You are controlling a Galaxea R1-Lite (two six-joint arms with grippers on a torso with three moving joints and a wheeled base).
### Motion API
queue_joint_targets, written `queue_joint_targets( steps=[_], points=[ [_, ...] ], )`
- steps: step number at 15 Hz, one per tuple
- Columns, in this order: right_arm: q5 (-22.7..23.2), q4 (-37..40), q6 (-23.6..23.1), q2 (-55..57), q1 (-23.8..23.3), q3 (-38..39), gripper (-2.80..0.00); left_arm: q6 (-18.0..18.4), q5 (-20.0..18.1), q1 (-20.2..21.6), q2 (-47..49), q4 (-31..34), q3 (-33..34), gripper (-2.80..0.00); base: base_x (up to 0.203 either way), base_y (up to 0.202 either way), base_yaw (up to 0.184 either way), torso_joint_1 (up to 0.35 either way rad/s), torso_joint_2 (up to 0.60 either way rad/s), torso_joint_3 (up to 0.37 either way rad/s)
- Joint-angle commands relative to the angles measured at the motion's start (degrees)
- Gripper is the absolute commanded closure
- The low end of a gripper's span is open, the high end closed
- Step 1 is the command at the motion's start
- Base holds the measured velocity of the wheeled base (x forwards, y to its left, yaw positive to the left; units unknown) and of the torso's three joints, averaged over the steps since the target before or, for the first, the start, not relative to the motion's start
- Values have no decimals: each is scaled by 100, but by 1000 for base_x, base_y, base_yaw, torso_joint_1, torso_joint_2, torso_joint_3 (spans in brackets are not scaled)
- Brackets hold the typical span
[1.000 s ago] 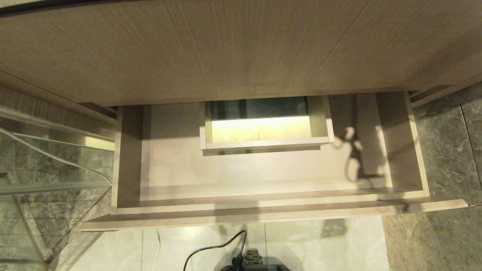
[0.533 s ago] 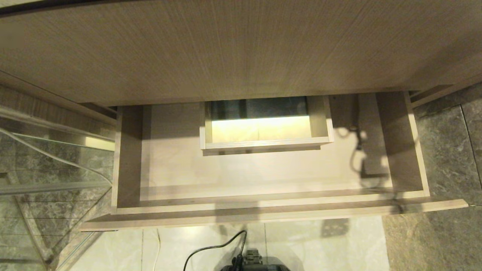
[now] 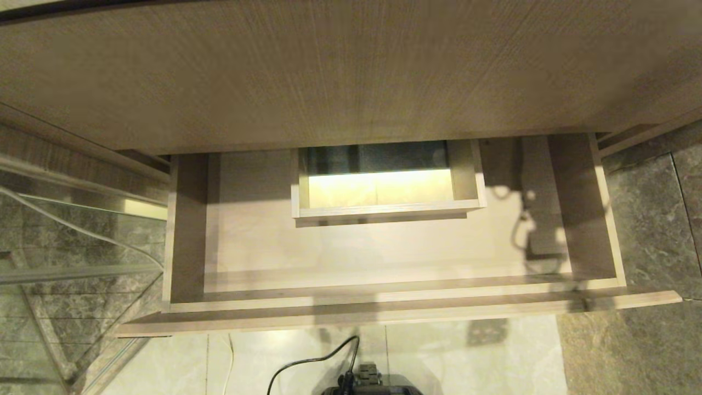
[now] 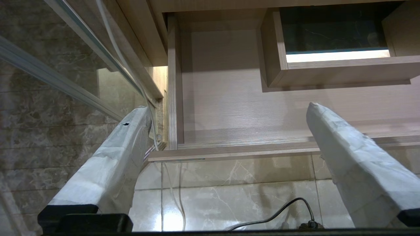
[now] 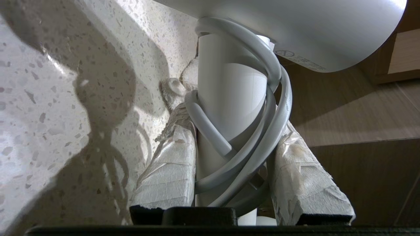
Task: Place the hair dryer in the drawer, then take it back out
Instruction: Place it on the countertop
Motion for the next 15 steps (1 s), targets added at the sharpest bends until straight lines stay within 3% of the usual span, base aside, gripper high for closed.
queue_joint_targets(
  steps=[1, 7, 8, 9, 15],
  points=[
    [8, 95, -120, -23, -2, 19, 0, 3, 1, 2, -2, -12, 229, -280, 0, 0, 0, 0, 0, 0],
    [46, 439, -341, 25, -7, -14, 0, 3, 1, 2, -2, -11, 229, -280, 0, 0, 0, 0, 0, 0],
    [52, 512, -392, 45, -7, -39, -212, 2, 1, 2, -2, -11, 229, -280, 0, 0, 0, 0, 0, 0],
    [43, 520, -401, 65, -7, -33, -280, -5, 1, 2, -2, -11, 229, -280, 0, 0, 0, 0, 0, 0],
    [-1, 635, -454, 56, -7, 19, -280, 2, 1, 2, -2, -11, 229, -280, 0, 0, 0, 0, 0, 0]
  ],
)
